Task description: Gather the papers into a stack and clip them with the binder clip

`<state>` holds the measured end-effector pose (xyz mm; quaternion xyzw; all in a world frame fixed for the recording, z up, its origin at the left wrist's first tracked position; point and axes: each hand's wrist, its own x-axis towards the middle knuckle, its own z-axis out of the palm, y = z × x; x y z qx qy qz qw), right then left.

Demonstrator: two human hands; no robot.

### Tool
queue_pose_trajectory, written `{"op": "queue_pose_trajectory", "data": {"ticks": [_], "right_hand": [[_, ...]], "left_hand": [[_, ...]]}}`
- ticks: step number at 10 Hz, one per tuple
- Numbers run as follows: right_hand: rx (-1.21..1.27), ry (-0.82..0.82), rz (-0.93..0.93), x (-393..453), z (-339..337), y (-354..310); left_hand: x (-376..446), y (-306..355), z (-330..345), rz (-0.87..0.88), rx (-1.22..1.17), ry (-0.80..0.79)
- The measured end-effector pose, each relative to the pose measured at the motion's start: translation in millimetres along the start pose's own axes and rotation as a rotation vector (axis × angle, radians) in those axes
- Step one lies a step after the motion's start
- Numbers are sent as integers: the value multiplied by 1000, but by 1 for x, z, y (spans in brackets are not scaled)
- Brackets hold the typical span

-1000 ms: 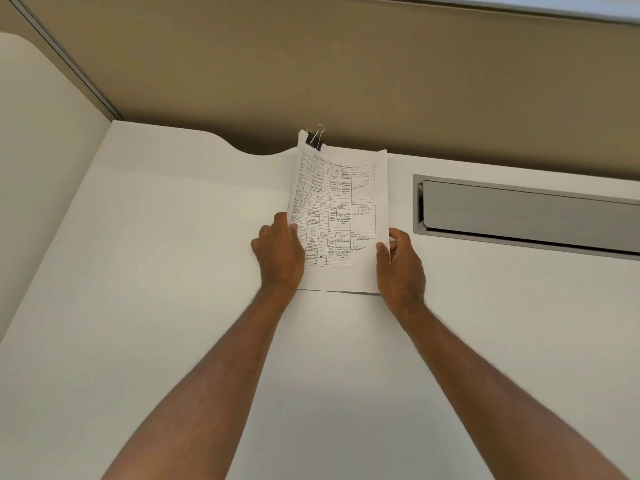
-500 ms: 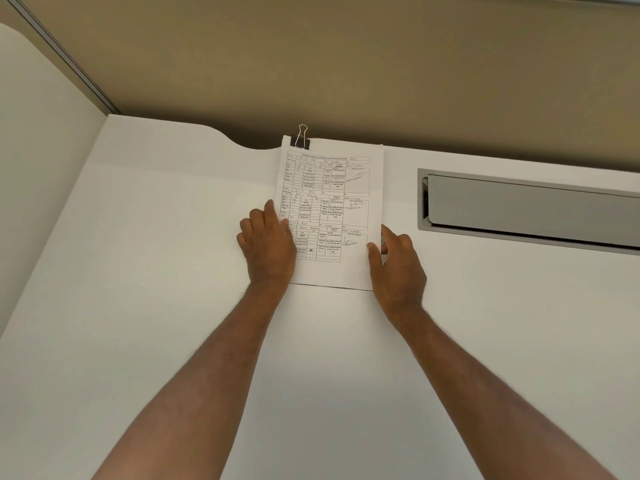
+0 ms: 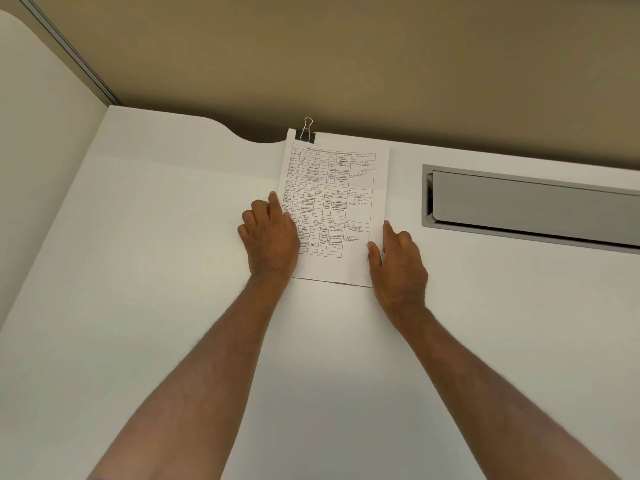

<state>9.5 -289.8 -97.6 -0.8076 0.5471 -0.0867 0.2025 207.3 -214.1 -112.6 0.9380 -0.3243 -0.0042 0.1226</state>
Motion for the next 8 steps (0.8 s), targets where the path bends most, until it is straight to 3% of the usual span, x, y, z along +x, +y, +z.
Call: {"op": "queue_pose_trajectory", "data": {"ticks": [5,8], "right_hand": [[-72,-101,-19,6,-5,-3],[242,-80,2,-9,-20,9]], "left_hand": [[3,-2,0,24,42,-41],[-9,-9,-25,49,-71,-116]]}}
